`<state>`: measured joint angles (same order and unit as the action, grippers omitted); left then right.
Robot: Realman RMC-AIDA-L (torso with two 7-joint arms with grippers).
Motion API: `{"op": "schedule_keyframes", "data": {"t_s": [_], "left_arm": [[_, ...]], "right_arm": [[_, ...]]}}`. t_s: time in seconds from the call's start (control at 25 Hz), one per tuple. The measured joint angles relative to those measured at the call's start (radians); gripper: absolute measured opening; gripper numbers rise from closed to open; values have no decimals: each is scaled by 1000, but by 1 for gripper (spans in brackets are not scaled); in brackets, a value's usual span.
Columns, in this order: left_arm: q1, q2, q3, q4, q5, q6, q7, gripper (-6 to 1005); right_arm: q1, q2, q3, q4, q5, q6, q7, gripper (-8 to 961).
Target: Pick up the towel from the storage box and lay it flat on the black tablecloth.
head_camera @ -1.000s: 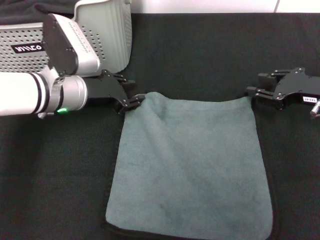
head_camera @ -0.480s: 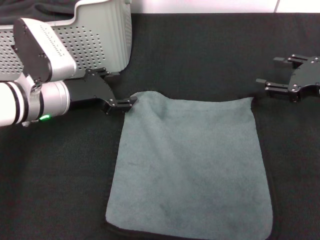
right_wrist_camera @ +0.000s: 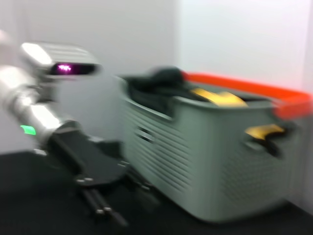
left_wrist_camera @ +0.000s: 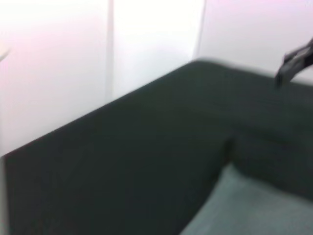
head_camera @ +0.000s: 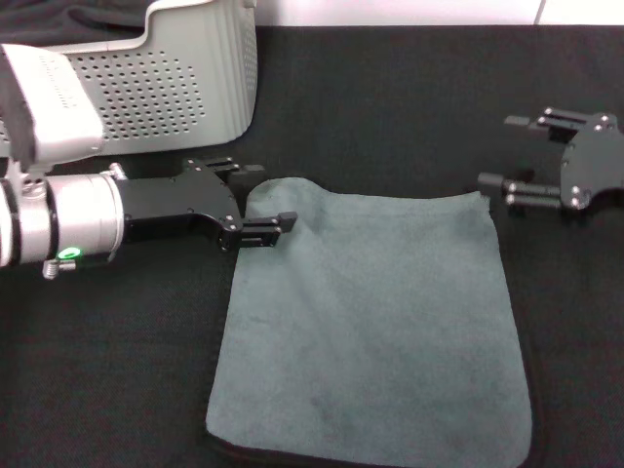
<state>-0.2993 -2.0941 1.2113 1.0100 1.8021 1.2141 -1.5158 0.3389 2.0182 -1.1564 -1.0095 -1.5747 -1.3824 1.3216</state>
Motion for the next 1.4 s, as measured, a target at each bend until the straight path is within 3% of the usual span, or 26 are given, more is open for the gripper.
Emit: {"op": "schedule_keyframes", "data": {"t_s": [0.04, 0.08, 0.32, 0.52, 0.84, 1.4], "left_arm": [[0, 1, -45, -7, -45, 119, 27, 788], [0, 1, -45, -7, -45, 119, 27, 788], [-8, 8, -202, -75, -160, 480, 144, 787], [-19, 13, -251, -107, -193, 656, 173, 787], [-28, 7, -244, -101, -250, 759, 210, 786], [-17, 4, -242, -142, -280, 776, 249, 784]], "right_arm": [[0, 0, 7, 0, 5, -38, -14, 733], [0, 0, 19, 1, 6, -84, -26, 733], [7, 0, 94, 11, 43, -354, -70, 732], [9, -2, 126, 9, 115, -523, -84, 732], [13, 2, 125, 12, 160, -596, -85, 731], [22, 5, 118, 71, 180, -606, -99, 729]]}}
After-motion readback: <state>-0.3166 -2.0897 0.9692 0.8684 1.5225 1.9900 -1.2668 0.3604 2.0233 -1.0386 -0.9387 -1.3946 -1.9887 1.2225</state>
